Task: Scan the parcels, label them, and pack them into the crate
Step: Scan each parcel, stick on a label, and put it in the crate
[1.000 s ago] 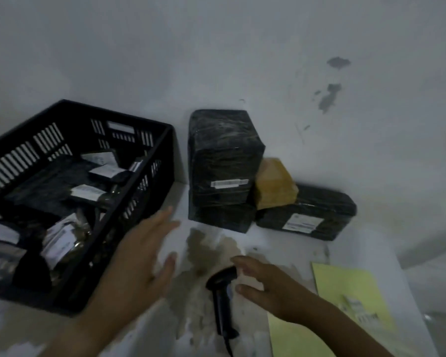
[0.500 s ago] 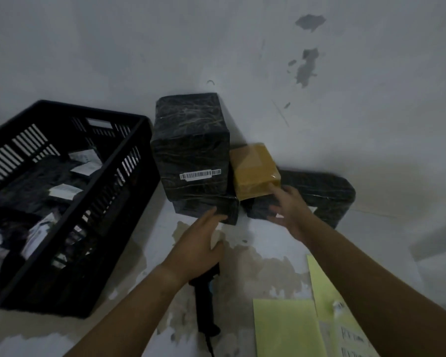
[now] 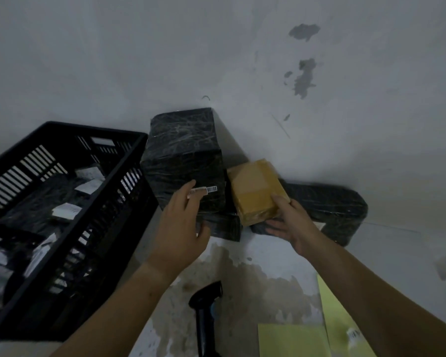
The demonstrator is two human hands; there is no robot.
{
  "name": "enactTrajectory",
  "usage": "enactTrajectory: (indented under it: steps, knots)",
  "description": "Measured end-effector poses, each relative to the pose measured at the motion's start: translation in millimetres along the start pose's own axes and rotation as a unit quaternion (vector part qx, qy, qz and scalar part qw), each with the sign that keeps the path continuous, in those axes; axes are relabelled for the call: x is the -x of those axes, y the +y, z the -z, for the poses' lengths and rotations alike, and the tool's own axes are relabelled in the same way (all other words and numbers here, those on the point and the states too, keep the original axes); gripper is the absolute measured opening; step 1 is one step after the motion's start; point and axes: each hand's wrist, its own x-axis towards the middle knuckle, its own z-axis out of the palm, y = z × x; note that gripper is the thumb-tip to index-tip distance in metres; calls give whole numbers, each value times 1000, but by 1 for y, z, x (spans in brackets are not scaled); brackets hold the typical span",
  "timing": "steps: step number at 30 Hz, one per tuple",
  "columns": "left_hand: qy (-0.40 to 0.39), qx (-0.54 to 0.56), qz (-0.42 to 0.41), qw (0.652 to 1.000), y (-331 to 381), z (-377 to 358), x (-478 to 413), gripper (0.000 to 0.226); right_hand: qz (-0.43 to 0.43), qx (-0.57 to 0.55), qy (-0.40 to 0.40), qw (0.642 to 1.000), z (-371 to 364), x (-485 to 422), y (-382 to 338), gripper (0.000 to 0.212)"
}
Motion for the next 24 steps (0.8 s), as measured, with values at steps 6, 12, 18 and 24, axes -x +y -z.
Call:
enactTrajectory:
  steps: [6,12,18,24]
  knots:
    - [-25,176,44,983,16,-5,21,57,29,-43,-26,998,12,69,16,56]
    - [-166,580,396,692,42,13,44,44,98,21,-6,995,-3,142,51,54]
    - [-243,661,448,551,0,43,91,81,339,314,25,887,-26,176,107,70]
    - [-306,629,440,563,-48,66,131,60,494,541,10,681,-64,178,152,80]
